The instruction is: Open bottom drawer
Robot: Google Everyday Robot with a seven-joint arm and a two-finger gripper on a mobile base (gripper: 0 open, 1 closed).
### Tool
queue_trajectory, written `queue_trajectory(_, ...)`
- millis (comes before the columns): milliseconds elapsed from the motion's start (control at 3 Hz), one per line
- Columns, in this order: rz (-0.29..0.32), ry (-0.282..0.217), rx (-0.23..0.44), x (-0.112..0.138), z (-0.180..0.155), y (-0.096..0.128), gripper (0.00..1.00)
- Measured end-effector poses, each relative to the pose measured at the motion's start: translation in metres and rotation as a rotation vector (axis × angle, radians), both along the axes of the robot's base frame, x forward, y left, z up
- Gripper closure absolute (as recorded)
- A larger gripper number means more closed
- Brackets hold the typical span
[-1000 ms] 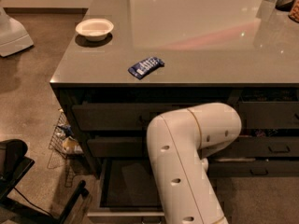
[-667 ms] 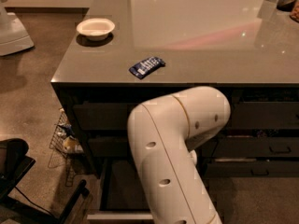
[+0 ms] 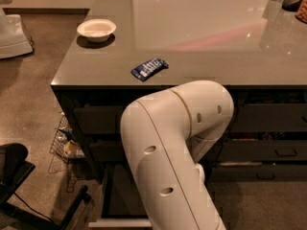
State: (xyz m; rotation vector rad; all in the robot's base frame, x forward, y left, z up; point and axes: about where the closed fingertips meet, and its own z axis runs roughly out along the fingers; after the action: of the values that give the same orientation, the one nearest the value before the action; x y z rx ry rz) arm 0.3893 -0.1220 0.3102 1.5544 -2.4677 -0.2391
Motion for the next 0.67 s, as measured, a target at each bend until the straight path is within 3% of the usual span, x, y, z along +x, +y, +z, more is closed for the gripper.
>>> queue_trajectory(333,0.001,0.001,0.000,0.000,0.000,0.000,1.00)
queue_trajectory(667,-0.001,-0.002,0.029,0.009,-0.023,-0.003,1.00)
